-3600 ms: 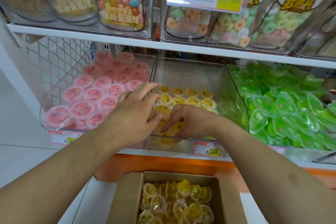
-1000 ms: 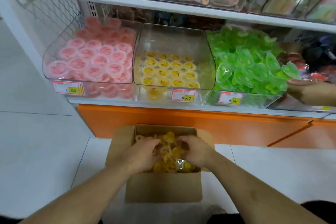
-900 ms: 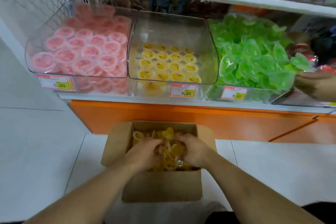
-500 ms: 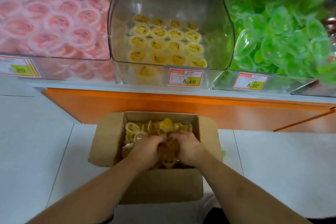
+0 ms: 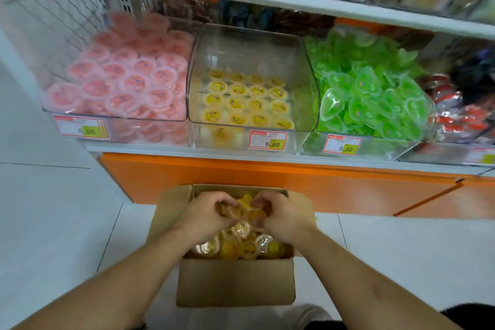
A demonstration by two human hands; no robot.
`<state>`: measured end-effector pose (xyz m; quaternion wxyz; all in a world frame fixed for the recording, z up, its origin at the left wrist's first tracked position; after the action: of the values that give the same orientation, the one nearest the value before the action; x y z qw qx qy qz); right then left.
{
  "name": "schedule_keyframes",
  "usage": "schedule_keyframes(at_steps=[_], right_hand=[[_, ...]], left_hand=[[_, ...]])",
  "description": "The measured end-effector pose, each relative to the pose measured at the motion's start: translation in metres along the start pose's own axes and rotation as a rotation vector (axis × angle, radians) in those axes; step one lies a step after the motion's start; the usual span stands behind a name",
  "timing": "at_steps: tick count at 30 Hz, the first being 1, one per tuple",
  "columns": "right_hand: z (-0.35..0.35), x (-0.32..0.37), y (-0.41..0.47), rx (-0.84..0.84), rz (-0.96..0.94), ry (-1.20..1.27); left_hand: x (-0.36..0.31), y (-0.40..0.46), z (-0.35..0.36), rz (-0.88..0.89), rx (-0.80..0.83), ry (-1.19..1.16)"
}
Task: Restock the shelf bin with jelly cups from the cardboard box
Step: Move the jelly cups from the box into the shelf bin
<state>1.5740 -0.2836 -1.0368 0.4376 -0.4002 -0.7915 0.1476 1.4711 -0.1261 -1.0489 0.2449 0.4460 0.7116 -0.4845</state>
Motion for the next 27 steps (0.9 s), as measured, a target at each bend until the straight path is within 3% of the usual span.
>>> schedule_keyframes(at_steps=[5,11,17,22,27], right_hand=[[-0.022,0.037,-0.028,-0.054,-0.086,0.114],[-0.048,0.07,-0.06,0.046,-0.284,0.68],[-0.067,0.108,-0.082,0.197,-0.424,1.029],[-0.084,0.126,-0.077,0.171,-0.463,1.153],[-0.102,0.134,-0.063,0.083,-0.473,1.026]], left_hand=[[-0.041,-0.032,-0.034,0.027,0.025,-0.043],[-0.092,-0.069,-0.074,0.185,-0.081,-0.168],[-0.132,-0.092,-0.106,0.351,-0.097,-0.256],[-0.14,-0.08,-0.117,0.373,-0.121,-0.279],[-0.151,-0.064,-0.127,0.329,-0.141,-0.275]])
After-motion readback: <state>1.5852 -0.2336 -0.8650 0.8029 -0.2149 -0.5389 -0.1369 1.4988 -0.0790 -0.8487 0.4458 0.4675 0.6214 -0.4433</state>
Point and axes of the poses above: each hand's wrist, its own y-axis towards the middle knuckle, its own z-axis out of the palm, x = y × z, the point moved 8 cm from there along y, towards the middle knuckle, and after that the axes turned 13 degrees about x, right-handed, at the moved point
